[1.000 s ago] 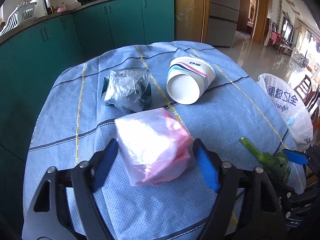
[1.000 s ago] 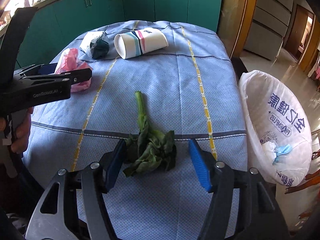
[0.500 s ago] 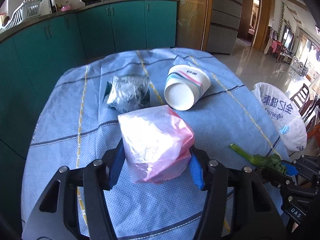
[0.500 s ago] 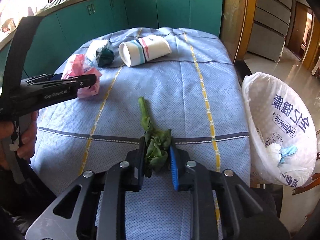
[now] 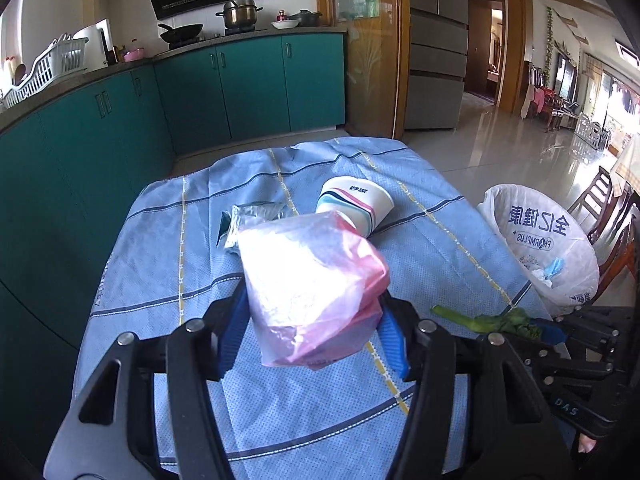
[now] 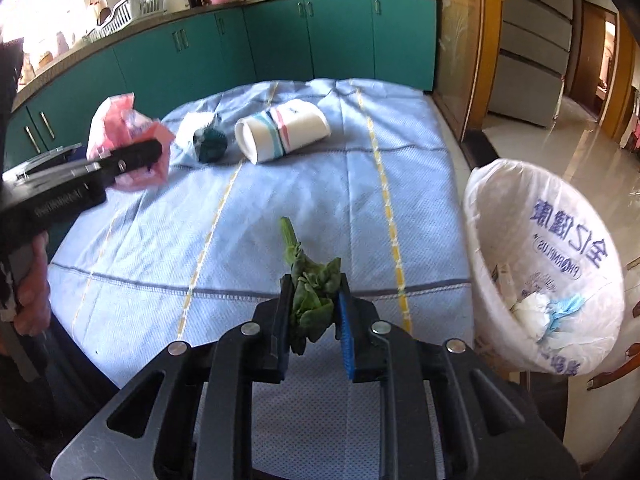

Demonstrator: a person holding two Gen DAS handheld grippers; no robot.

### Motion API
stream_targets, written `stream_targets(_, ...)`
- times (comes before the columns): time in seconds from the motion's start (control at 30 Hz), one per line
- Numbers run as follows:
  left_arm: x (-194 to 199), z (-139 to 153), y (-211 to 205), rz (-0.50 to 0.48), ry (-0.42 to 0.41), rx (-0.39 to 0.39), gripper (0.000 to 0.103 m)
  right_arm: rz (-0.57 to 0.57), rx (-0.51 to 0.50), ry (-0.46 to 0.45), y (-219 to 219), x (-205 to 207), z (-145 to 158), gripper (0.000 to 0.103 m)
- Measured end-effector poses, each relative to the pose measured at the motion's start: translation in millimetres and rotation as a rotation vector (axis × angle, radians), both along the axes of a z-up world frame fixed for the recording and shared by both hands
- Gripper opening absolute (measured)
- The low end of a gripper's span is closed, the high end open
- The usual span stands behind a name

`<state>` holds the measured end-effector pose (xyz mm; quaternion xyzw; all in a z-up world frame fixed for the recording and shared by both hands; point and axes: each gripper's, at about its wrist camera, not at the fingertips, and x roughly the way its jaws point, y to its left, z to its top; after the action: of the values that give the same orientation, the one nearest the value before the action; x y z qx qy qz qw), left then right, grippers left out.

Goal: Collect trash
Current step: 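Carry the green vegetable and pink bag over the white wastebasket with both grippers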

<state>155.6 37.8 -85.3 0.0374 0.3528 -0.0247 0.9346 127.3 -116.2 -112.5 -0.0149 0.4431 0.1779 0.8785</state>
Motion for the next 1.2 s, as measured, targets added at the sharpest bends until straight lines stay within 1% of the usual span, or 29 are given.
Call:
stream_targets(0.13,-4.0,-3.5,1.0,-0.001,0.01,0.001,0.059,0.008,-0.018,0.033,3.5,2.9,-12.5,0.021)
stream_targets(0.23,-5.3,-5.8,1.2,0.0,0.016,-0.001,0.059,-0.001,-0.023,0.04,3.7,6.1,-17.8,0.029)
stream_targets(0.27,-5.4,-6.4,1.2,-0.002,0.018,-0.002,0.059,-0.004,-0.018,0.047,2.5,7.3,-20.1,0.034)
stream_targets(0.37,-5.2,-6.7,-2.3,-0.011,0.016,-0.004,0.059,-0.002,-0.018,0.042,3.1,7.5,-21.6,0.035)
stream_targets(0.4,-5.1,-6.0,-4.0,-0.015,0.013,-0.005,0.059,0.003,-0.017,0.043,2.8,7.3,-21.5,0.032)
stream_targets(0.47,-3.9,-3.3,-10.1,-0.033,0.004,-0.005,0.059,0.004,0.024,0.037,-2.1,5.9,-17.7,0.022)
stream_targets(0.53,-1.3,-0.2,-19.3,-0.059,-0.003,-0.006,0.059,-0.021,0.039,0.016,-9.7,5.1,-11.4,0.02)
stream_targets(0.63,4.4,5.3,-38.7,-0.113,-0.012,-0.02,0.059,-0.085,0.05,-0.034,-32.2,4.6,8.1,0.02)
stream_targets(0.8,23.3,12.9,-97.2,-0.245,-0.005,-0.043,0.059,-0.245,-0.002,-0.147,-88.8,-5.7,46.2,0.02)
stream_targets(0.87,30.2,14.1,-122.0,-0.299,0.006,-0.057,0.059,-0.3,-0.015,-0.17,-111.5,-11.1,53.3,0.02)
stream_targets(1.0,42.1,12.9,-184.9,-0.409,0.021,-0.058,0.059,-0.436,-0.047,-0.176,-159.6,-21.4,54.1,0.02)
stream_targets(1.1,46.9,6.1,-238.7,-0.49,0.018,-0.024,0.059,-0.516,-0.053,-0.159,-189.1,-31.7,49.3,0.02)
stream_targets(1.2,50.1,-1.2,-278.6,-0.544,0.017,0.002,0.06,-0.564,-0.06,-0.146,-210.9,-40.6,43.2,0.02)
